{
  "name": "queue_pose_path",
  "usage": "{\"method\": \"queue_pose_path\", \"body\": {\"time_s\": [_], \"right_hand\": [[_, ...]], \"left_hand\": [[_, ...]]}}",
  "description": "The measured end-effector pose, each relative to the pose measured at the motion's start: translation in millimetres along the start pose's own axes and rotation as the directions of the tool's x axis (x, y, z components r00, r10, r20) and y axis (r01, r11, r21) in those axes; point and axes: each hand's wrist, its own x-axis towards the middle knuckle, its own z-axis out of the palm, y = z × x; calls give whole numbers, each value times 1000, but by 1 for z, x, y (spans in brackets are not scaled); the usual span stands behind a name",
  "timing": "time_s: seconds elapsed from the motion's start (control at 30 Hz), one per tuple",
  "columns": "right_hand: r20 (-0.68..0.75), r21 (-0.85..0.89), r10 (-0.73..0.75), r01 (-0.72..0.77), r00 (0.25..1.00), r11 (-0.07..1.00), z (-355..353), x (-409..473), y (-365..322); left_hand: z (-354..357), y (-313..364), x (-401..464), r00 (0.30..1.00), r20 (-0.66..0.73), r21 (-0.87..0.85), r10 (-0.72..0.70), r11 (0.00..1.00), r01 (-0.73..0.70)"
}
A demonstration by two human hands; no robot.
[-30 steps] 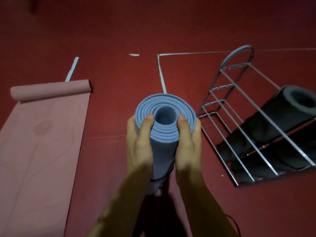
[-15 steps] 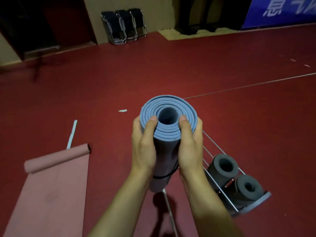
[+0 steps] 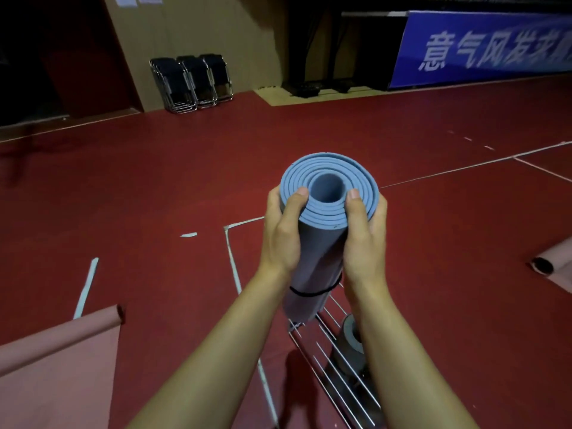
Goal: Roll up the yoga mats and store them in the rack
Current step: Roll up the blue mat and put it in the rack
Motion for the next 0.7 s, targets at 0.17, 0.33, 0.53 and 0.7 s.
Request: {"method": "queue_pose_path", "body": {"time_s": [0.17, 0.33, 0.53, 0.7], "right_hand": [[-84, -60, 5, -10, 996, 998, -7, 48, 40], [-180, -127, 26, -49, 983, 991, -12, 104, 95], [-258, -192, 122, -175, 958, 966, -19, 156, 171], [-294, -167, 211, -267, 932, 949, -36, 185, 228]], "left_hand": [[21, -47, 52, 995, 79, -20, -63, 998, 65], [38, -109, 117, 974, 177, 19, -142, 990, 141], [52, -197, 180, 922, 248, 98, -296, 955, 280], [57, -260, 206, 875, 261, 144, -407, 913, 382]]}}
